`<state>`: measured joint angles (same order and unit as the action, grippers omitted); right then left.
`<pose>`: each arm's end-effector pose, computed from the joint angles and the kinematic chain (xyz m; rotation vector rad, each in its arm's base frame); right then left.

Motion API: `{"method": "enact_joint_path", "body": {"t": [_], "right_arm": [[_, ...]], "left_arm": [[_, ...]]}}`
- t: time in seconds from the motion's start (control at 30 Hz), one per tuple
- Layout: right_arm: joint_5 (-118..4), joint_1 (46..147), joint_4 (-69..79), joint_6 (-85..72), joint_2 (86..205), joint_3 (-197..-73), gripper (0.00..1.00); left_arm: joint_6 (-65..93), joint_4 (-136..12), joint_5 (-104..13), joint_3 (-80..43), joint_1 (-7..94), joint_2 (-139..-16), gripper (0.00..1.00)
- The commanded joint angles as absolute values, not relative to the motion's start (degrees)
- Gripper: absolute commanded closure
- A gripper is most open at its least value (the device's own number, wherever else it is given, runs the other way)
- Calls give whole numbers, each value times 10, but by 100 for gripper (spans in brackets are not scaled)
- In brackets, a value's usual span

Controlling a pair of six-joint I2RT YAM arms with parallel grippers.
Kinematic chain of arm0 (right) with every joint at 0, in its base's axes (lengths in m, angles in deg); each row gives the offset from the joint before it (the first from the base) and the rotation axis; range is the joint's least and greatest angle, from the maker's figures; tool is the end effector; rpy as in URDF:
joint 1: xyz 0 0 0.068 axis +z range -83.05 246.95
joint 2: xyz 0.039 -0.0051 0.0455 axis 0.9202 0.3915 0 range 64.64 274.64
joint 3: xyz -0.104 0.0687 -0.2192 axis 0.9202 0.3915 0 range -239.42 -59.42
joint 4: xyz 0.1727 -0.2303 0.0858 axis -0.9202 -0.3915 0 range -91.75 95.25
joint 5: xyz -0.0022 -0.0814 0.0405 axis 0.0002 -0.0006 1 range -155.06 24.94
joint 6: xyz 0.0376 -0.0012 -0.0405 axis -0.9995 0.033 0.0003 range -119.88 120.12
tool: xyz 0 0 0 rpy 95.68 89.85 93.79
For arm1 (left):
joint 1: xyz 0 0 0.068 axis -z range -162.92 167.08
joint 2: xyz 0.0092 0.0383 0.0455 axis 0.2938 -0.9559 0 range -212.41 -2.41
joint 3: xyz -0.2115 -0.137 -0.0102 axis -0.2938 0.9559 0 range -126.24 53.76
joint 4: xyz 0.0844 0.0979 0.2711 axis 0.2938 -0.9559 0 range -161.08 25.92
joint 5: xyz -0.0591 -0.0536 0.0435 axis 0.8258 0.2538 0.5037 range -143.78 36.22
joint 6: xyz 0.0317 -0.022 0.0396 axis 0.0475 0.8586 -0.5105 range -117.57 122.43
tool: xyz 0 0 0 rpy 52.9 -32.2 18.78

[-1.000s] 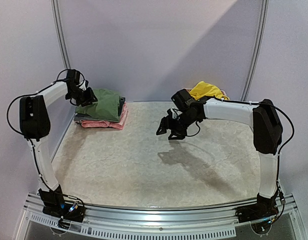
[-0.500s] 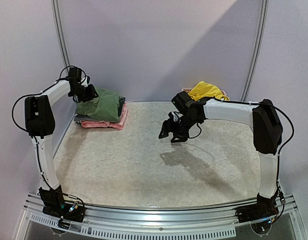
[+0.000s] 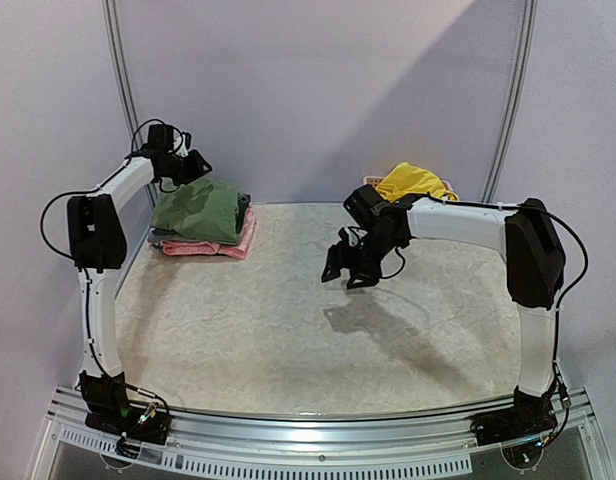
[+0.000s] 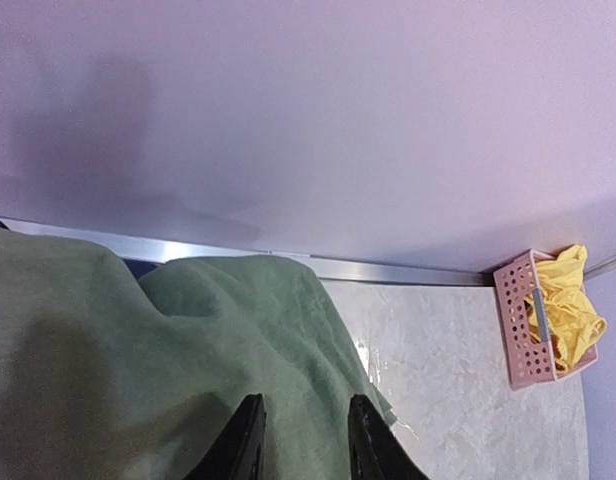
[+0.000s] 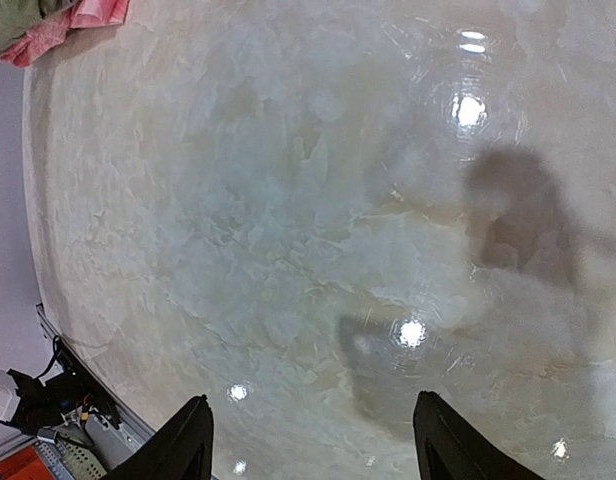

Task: Fold and stack the mixed laundry pile
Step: Adjust the square-folded tank top at the center of the board.

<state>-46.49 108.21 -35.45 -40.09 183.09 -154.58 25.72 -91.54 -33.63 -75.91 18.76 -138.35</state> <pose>0.3457 0.3191 0.1702 -0.1361 2.8997 0.7964 0.5756 -0.0298 0.2499 -0.2050 2.1765 -0.6290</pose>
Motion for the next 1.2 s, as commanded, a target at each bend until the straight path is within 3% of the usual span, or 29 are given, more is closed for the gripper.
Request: {"method": "enact_joint_path", "body": {"t": [0.0,0.43,0.93,1.07,1.17], "right_arm": [[-474,1085,-377,-387,1810,-1541,31],[-489,1085,-421,-369,1809,-1540,31],[-515,1079,-465,-334,1824,-1585,31],[-514,1079,-466,-330,1831,-1600,30],[-513,1079,-460,-331,1834,-1607,31]], "left_arm": [[301,-882,-301,-794,197,-1439,72],[334,-822,-326,-892,190,-1545,75],[326,-761,-366,-908,171,-1571,77],[327,-730,-363,-911,171,-1541,70],[342,-714,-360,-907,166,-1512,52]]}}
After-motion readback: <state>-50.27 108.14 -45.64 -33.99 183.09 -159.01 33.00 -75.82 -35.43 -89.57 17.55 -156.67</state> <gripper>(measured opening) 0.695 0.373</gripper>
